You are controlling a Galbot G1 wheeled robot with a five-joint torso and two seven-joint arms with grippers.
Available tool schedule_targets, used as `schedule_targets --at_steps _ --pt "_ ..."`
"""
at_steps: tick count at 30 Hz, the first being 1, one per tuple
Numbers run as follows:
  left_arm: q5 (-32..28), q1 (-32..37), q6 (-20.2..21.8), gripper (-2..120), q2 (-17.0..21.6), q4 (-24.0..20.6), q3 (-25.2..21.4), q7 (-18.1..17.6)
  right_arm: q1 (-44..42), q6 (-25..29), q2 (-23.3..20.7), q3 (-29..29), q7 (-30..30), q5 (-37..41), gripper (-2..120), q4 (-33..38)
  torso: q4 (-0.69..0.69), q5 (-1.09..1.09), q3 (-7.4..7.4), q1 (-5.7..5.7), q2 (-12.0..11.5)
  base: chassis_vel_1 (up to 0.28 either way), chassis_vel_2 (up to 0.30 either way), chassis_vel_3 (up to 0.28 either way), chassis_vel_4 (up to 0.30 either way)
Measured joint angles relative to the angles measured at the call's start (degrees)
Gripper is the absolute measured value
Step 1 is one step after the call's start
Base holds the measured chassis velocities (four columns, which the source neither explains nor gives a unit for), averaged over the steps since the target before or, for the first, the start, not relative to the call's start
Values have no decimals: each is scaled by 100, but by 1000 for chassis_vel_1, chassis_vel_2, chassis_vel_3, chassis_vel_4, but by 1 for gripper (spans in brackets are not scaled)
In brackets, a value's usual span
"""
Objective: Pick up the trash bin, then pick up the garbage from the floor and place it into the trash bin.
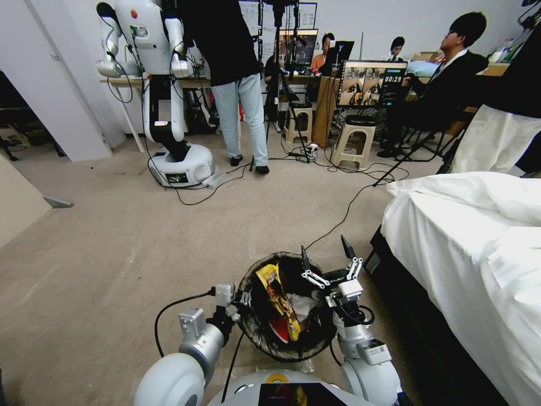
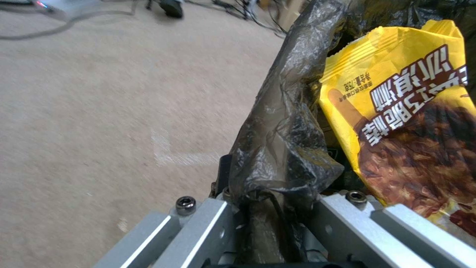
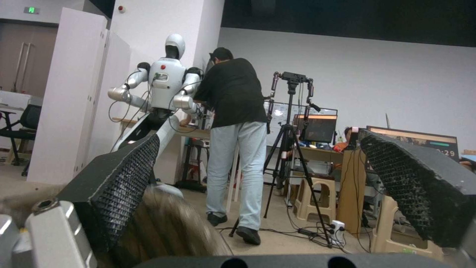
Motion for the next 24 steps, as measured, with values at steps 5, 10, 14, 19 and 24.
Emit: schedule_targets --at_steps 5,10,14,19,24 --pt "-188 -159 0 2 -2 1 -412 -70 -1 23 -2 -2 -14 -26 100 0 0 0 0 0 0 0 0 0 0" --pt "-282 -225 -7 2 -39 2 -614 -130 5 33 5 -37 -19 -35 100 -16 0 0 0 0 0 0 0 0 0" --pt "-298 -279 -72 2 -93 4 -723 -232 7 41 8 -46 -22 -42 100 -33 0 0 0 0 0 0 0 0 0" --pt "-470 -366 -148 2 -139 5 -983 -416 4 47 2 -61 -23 -51 100 -58 0 0 0 0 0 0 0 0 0" --pt "-703 -422 -162 2 -164 7 -1236 -618 3 48 -7 -93 -25 -58 100 -69 0 0 0 0 0 0 0 0 0"
